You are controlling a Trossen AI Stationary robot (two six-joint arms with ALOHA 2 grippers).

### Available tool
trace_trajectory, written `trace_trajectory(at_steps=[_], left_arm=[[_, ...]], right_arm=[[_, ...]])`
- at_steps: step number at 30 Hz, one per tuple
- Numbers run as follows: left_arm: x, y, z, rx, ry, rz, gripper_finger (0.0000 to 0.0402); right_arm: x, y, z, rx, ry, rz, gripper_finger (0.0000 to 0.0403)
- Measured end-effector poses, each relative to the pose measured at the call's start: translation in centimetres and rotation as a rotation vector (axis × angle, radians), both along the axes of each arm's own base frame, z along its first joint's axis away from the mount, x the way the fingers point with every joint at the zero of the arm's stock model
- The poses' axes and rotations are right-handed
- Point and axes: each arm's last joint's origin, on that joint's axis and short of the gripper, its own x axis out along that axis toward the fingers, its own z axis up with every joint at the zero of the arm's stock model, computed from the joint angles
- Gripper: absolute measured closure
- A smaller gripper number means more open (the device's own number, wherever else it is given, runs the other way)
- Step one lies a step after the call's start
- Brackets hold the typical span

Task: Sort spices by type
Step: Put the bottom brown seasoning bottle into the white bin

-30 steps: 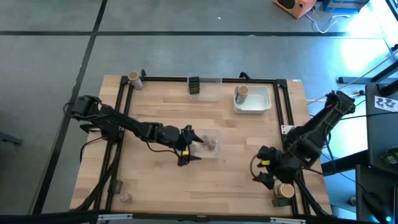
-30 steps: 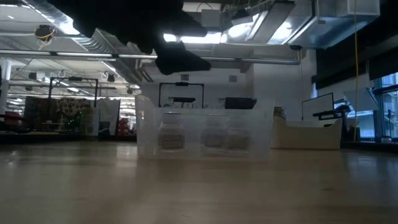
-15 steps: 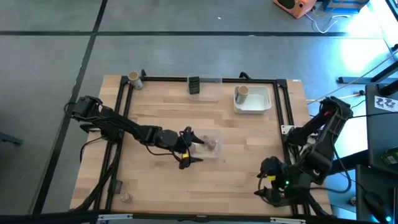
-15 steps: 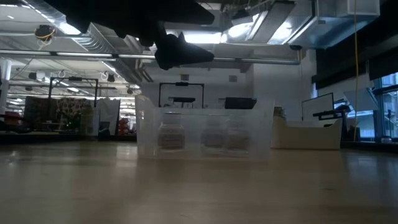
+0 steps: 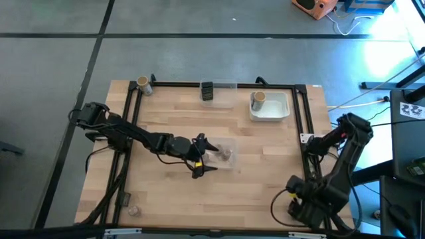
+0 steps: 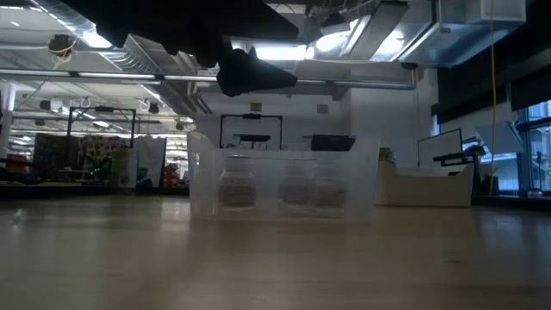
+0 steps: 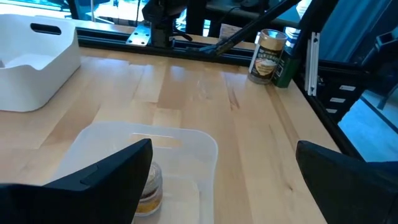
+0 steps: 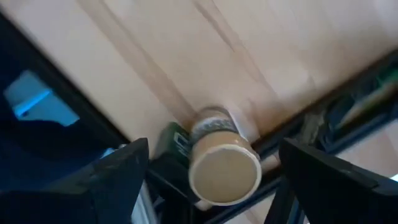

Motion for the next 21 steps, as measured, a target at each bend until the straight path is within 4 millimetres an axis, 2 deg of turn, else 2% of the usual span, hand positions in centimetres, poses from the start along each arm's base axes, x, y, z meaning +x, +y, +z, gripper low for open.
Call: trace_trajectory(at_steps=[4, 12, 21], left_arm=[[0.0, 0.1, 0.0, 0.002, -0.001, 0.003, 0.0023], [0.0, 0.1, 0.0, 0.000, -0.001, 0.004, 0.0023], [0.0, 0.1, 0.0, 0.000, -0.001, 0.004, 0.0023]], right_arm=[[-1.1, 0.7, -1.3, -0.008, 0.041, -0.030, 0.0043], [-2.6, 1.1, -2.7, -0.029, 0.076, -0.083, 0.0043], [-2.8, 1.3, -5.0, 0.010, 0.102, -0.091, 0.0043]])
